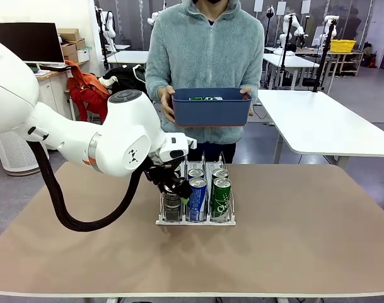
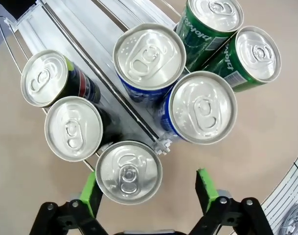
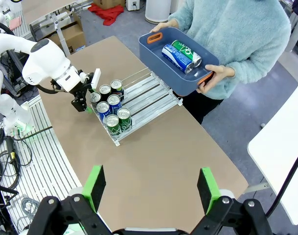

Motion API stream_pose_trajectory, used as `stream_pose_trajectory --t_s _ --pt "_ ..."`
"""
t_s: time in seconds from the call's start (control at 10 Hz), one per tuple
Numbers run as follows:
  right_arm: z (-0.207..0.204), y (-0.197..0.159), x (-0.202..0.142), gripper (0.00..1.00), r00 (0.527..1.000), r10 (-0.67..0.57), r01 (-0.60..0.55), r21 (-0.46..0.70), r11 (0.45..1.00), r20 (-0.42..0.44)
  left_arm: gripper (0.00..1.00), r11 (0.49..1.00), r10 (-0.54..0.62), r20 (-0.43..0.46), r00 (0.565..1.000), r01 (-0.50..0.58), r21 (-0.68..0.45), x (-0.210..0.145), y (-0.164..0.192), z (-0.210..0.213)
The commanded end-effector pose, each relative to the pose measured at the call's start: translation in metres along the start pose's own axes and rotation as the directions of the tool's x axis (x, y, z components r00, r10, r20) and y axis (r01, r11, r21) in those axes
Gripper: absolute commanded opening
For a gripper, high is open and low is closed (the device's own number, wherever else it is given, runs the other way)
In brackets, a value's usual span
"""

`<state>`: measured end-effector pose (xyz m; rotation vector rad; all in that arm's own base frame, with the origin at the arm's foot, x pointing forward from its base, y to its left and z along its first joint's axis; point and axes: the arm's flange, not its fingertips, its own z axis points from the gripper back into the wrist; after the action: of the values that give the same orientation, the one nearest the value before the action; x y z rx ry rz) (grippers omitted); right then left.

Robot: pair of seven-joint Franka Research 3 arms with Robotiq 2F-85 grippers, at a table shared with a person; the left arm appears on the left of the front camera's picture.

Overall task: Fill the beverage cans into the dispenser.
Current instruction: Place the picked Pepsi coke in the line of the Automatic Can Dispenser with the same cans, then pick up the Sprite handed by the human.

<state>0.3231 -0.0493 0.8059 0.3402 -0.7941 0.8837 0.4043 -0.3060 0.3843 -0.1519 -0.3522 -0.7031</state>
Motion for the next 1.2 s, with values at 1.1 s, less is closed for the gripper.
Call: stream_pose_trajectory --t_s 1.1 --pt "-0.001 0.001 -0.001 1.0 1.0 0.001 -0.001 0.003 1.0 -0.003 1.0 0.991 -0.114 -0.007 0.993 0.113 -0.076 0.004 0.041 0.085"
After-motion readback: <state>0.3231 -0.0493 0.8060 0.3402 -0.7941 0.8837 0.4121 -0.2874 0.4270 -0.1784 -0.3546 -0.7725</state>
